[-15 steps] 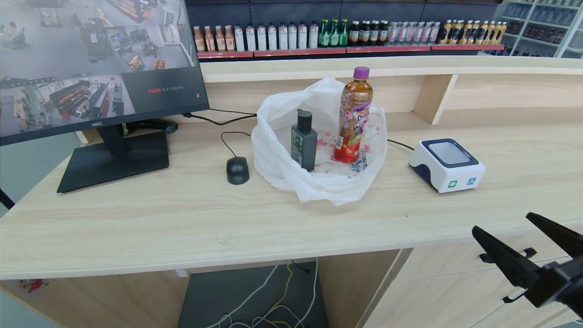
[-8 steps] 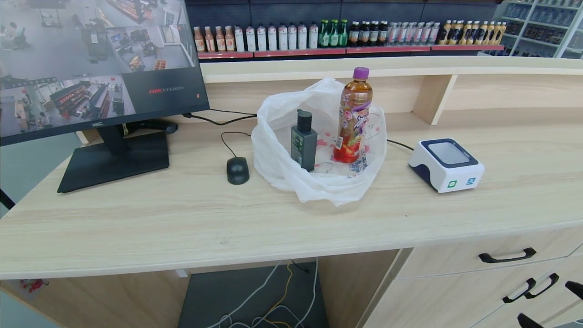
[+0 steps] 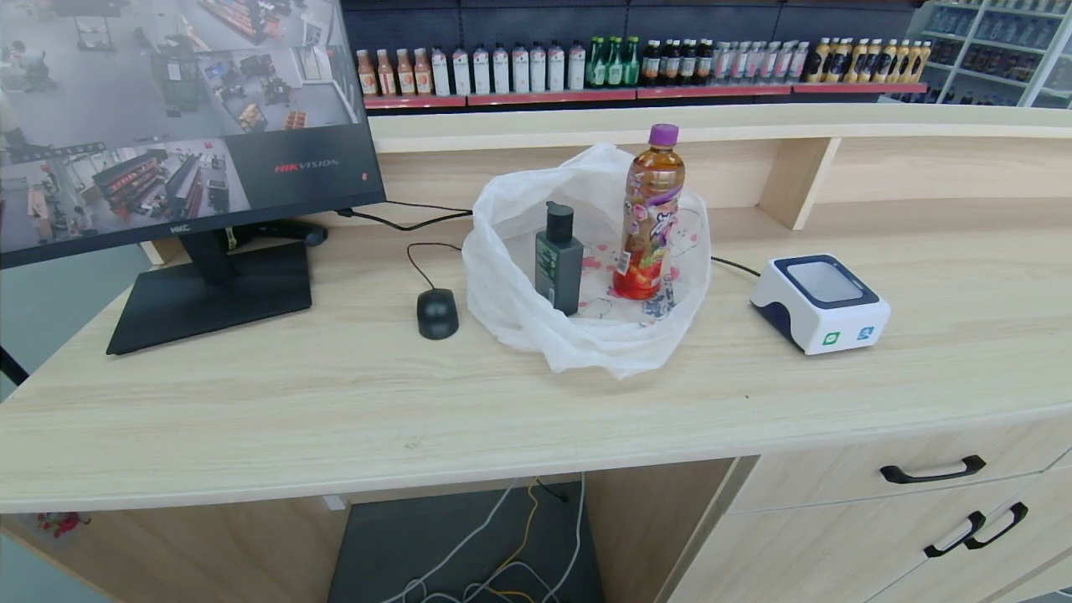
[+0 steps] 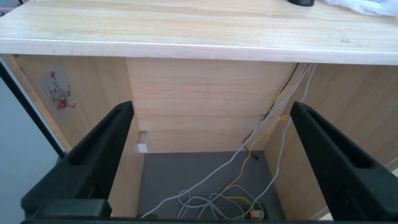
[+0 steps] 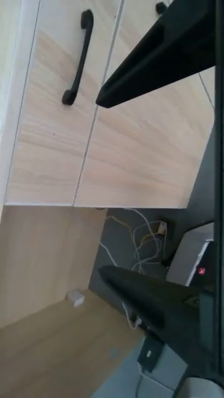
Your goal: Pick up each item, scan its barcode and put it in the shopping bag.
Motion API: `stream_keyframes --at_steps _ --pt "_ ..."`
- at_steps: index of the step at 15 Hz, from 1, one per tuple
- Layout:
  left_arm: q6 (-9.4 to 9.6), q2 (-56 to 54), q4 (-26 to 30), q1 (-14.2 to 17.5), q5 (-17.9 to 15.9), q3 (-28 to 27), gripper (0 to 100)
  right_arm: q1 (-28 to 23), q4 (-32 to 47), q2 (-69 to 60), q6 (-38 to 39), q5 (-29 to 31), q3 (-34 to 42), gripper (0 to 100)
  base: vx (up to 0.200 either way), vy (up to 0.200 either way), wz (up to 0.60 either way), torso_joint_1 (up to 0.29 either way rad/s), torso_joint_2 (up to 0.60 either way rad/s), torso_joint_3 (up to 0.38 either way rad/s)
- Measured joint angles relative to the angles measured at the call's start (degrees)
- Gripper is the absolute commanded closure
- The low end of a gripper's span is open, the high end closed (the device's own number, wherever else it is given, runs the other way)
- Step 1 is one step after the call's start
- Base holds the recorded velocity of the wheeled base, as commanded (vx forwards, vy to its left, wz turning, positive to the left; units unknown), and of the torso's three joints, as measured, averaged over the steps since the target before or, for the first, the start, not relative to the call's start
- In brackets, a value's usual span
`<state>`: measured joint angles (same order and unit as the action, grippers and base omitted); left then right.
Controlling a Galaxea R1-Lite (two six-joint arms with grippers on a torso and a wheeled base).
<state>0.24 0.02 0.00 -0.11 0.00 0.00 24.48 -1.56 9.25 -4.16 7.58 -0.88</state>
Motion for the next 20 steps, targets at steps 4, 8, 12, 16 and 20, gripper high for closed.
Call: stream_keyframes --at_steps 4,8,12,16,20 --pt "0.09 0.00 0.00 0.01 0.00 0.00 0 -16.63 0.11 0.80 1.87 -0.12 -0.02 0 0.000 0.000 0.00 0.000 0.00 0.000" --pt "0.02 0.00 0.00 0.04 0.00 0.00 0 -25.10 0.15 -1.93 3.64 -1.38 0.09 0 0.000 0.000 0.00 0.000 0.00 0.000" --pt "0.00 0.00 0.00 0.00 0.00 0.00 0 -24.26 -2.45 -7.74 2.85 -5.35 0.69 0 0.000 0.000 0.00 0.000 0.00 0.000" --pt "-0.02 0.00 0.02 0.01 0.00 0.00 0 -24.34 1.72 -9.25 3.32 -7.72 0.85 0 -0.150 0.000 0.00 0.008 0.00 -0.002" --pt "0.05 0.00 0.00 0.04 0.00 0.00 0 -24.34 1.38 -9.39 5.77 -7.66 0.85 0 -0.050 0.000 0.00 0.003 0.00 -0.001"
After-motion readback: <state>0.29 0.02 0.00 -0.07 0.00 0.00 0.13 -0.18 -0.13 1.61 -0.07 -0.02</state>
